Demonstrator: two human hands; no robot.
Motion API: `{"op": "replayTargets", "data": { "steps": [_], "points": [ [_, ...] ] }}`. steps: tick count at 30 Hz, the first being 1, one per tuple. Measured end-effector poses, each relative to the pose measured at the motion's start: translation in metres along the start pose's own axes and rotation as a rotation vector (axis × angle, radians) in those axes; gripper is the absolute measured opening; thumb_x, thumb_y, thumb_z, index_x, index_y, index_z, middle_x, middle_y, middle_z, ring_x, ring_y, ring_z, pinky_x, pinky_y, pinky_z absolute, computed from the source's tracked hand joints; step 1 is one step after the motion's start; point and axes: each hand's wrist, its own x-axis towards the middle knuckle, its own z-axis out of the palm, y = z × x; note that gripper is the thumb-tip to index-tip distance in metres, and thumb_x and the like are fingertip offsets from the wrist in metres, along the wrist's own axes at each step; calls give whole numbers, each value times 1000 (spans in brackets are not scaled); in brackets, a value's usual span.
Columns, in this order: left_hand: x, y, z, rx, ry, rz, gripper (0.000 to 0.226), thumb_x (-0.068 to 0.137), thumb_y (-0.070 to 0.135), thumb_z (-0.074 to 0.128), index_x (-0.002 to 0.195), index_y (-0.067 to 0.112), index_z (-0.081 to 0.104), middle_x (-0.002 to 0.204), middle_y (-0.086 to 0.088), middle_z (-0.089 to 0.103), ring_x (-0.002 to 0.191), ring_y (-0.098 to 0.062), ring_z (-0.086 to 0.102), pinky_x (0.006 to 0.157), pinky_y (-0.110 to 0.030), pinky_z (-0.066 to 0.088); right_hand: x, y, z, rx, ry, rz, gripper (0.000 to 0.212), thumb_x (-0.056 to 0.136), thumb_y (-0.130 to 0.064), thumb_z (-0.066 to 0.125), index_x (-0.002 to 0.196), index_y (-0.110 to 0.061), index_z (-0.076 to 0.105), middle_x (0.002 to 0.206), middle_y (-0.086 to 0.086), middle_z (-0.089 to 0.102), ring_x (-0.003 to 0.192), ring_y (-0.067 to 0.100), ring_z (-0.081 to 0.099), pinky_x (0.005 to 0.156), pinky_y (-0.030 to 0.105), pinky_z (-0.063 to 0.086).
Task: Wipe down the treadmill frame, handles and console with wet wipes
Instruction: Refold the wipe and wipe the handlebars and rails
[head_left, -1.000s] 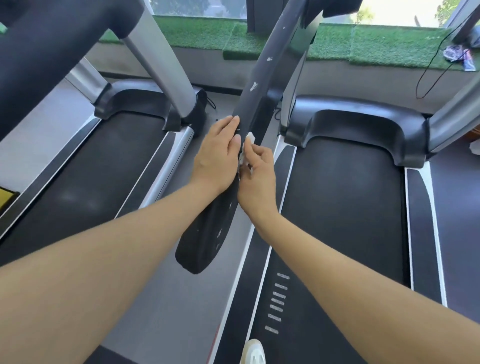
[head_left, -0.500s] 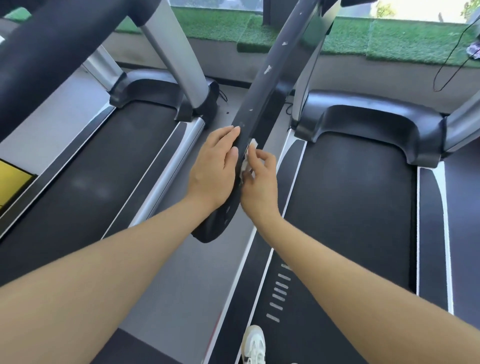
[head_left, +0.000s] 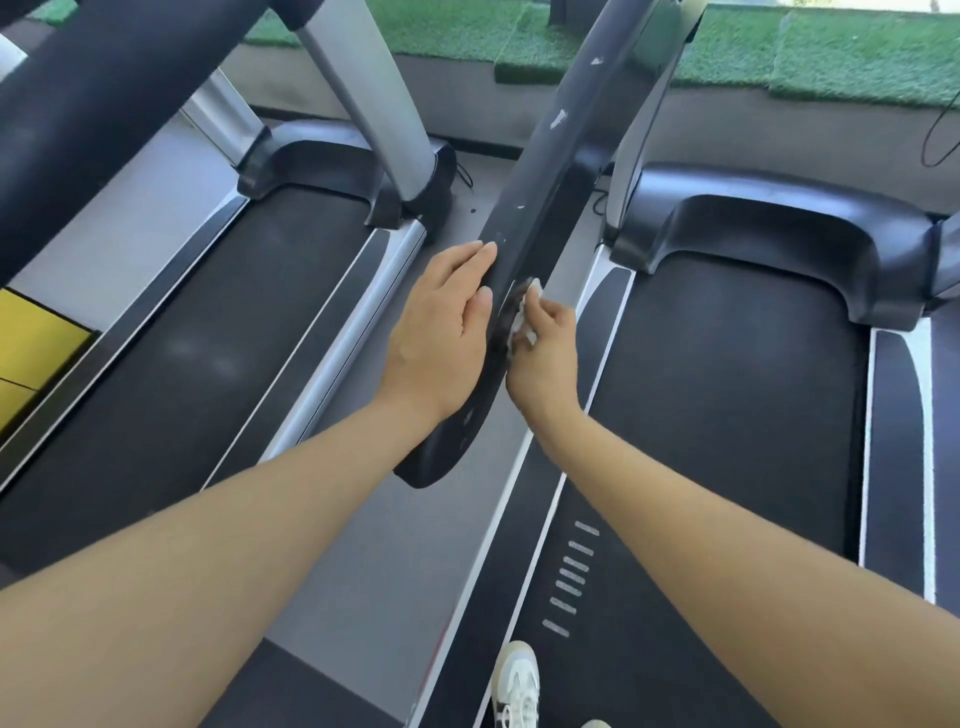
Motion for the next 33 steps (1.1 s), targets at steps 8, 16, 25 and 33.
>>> {"op": "replayTargets", "data": {
  "steps": [8,16,25,33],
  "points": [
    [0,2,-1,12,5,-8,41,100,14,37,140,17,45,140,8,43,131,-5,37,105,-18,31,-14,12,10,9,-48,54,41,95,2,42,135,-6,44,136,10,45,121,22,45,70,-11,24],
    [0,2,0,19,11,0,41,99,14,37,139,15,46,139,6,45,129,-5,38,104,-13,29,30,14,2,33,-55,164,20,102,-15,37,119,-10,45,102,-3,45,78,0,44,65,11,40],
    [-1,3,1,25,18,0,40,99,13,38,138,15,47,139,7,45,128,-4,39,99,-3,26,11,13,1,182,-52,273,20,102,-28,39,89,-13,42,73,-2,41,61,9,39,40,8,36],
    [-1,3,0,15,24,7,40,99,11,39,138,14,47,139,7,44,128,-3,38,98,1,23,6,-4,2,424,-29,331,20,101,-8,37,117,-13,48,100,-9,44,83,8,50,68,19,47]
  ]
}}
